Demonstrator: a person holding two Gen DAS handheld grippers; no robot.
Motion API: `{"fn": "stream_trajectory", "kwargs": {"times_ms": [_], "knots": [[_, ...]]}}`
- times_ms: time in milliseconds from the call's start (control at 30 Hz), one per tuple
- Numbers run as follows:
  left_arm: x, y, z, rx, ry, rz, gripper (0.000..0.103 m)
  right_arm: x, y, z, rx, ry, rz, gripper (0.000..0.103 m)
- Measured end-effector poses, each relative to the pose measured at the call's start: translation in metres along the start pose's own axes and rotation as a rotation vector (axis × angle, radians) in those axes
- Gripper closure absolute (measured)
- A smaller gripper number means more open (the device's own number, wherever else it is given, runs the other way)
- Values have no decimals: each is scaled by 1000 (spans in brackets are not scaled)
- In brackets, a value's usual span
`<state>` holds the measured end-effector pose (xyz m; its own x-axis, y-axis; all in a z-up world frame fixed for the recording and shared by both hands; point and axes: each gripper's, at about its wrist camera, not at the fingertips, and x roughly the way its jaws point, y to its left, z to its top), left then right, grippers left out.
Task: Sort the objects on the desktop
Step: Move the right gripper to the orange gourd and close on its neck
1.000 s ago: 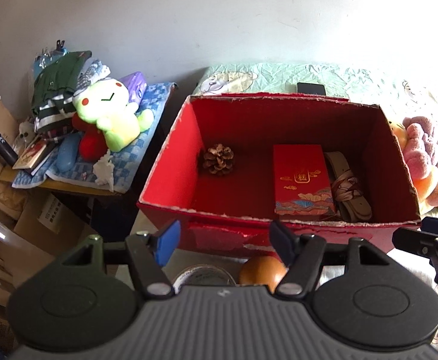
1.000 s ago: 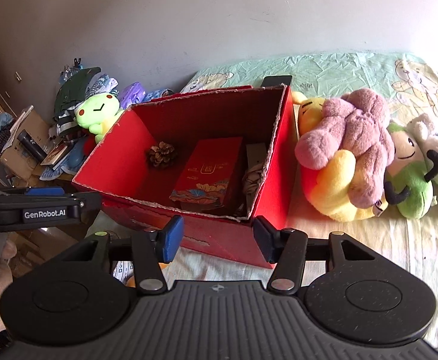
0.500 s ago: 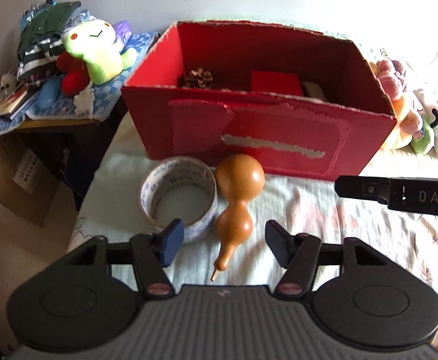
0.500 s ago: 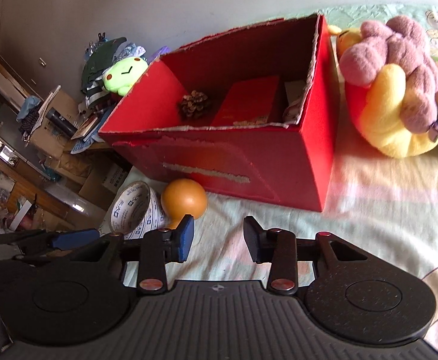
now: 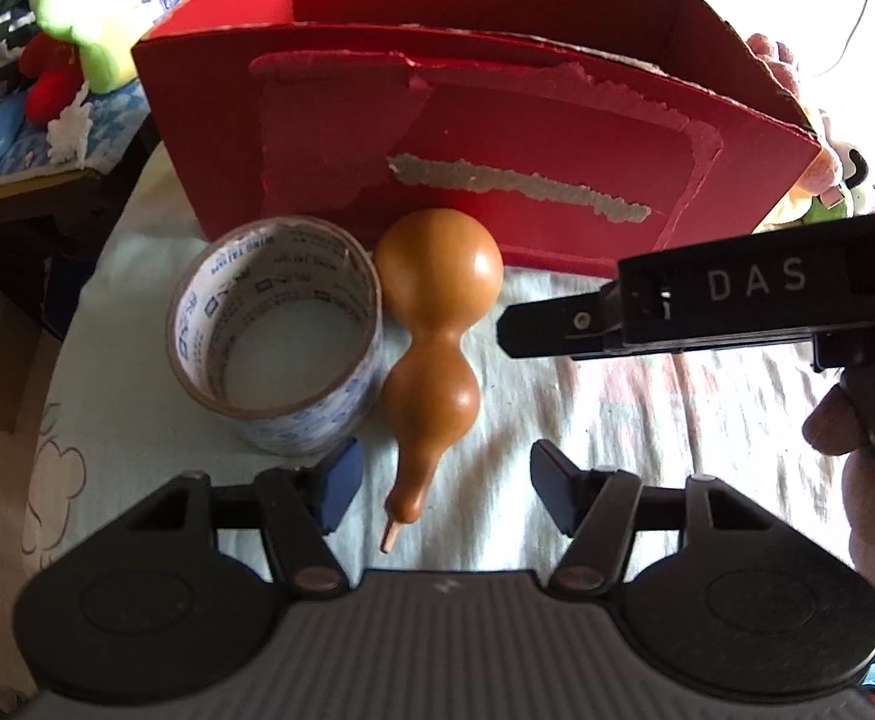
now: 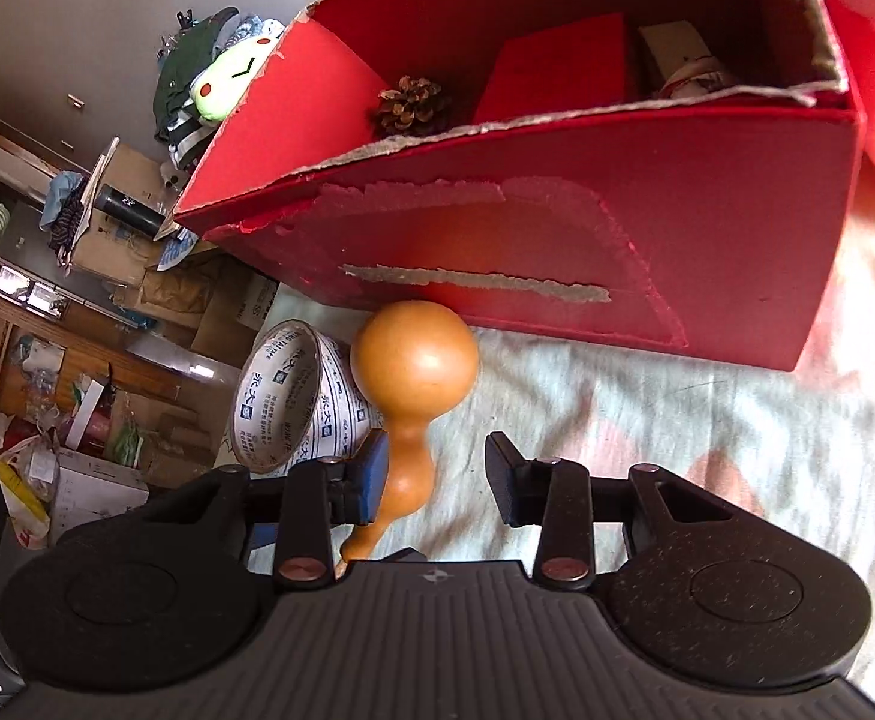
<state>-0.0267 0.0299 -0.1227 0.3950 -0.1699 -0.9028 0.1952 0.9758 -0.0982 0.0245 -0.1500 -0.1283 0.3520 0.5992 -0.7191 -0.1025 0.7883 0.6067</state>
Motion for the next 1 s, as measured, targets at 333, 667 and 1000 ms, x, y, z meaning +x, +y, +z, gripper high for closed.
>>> {"fn": "stream_trajectory", "kwargs": {"times_ms": [333,667,1000], "knots": [[22,7,14,22,59,-30,51,26,6,7,9,39,-3,63],[29,11,20,33,85,-18,63,28,-6,9,68,67,39,70],[26,-15,21,100,101,-73,65,-11,-35,3,123,31,25,72]]}}
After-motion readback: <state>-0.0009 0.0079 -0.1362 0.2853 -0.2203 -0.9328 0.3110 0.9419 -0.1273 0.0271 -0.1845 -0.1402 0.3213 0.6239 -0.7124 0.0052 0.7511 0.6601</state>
